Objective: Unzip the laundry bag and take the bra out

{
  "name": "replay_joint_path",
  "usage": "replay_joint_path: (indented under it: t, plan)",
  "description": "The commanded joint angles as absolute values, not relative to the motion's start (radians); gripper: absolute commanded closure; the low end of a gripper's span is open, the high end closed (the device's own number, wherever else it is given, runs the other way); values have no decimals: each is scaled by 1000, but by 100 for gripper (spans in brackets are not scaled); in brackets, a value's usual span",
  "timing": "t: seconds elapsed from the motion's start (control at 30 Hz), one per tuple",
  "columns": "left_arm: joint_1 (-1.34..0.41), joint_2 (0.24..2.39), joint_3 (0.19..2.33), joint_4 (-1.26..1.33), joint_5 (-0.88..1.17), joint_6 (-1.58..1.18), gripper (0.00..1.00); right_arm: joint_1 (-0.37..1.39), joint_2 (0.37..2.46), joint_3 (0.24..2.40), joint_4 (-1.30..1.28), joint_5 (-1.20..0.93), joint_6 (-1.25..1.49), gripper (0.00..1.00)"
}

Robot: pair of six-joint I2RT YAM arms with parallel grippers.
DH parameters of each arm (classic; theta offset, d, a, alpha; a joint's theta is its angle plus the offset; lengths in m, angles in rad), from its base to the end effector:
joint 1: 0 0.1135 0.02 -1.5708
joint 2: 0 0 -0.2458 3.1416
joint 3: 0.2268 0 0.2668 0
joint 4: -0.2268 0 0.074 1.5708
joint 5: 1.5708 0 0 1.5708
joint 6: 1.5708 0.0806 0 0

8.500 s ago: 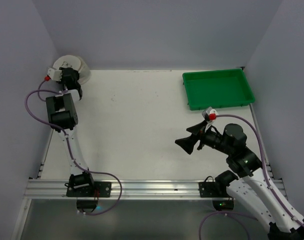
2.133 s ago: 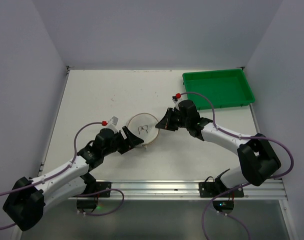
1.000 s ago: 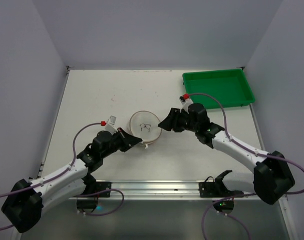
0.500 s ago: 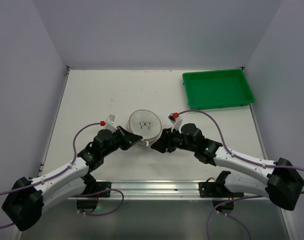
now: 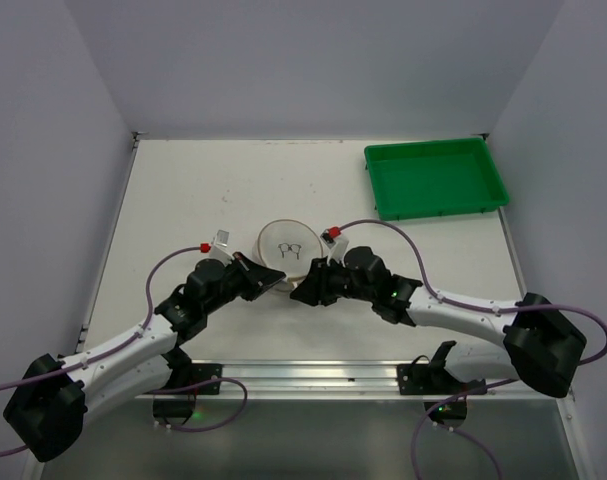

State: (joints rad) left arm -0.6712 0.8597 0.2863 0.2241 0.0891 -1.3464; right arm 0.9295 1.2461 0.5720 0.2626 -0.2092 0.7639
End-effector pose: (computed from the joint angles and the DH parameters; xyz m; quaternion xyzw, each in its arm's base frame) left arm 0.1956 -0.1645 0.1563 -0.2470 0.7807 -0.5042 0.2744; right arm 0.1794 0.2682 0.1699 -0.1258 0.8245 0.4659 0.2954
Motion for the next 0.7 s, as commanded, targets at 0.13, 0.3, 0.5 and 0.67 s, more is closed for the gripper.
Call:
replay_joint_path:
  t: [0.13,0.3,0.5,0.67]
  plan:
    - [-681,853,293,278,75,-1359,100,934,1287,647,321,-210,765,64]
    - [-681,850,285,279,72,-1355,100,934,1290,664,279,-198,761,64]
    - [-681,844,285,265,57,-1348,100,936,1215,638,206,-121,761,61]
    - [-681,845,287,265,57,-1347,100,934,1170,657,183,-140,776,58]
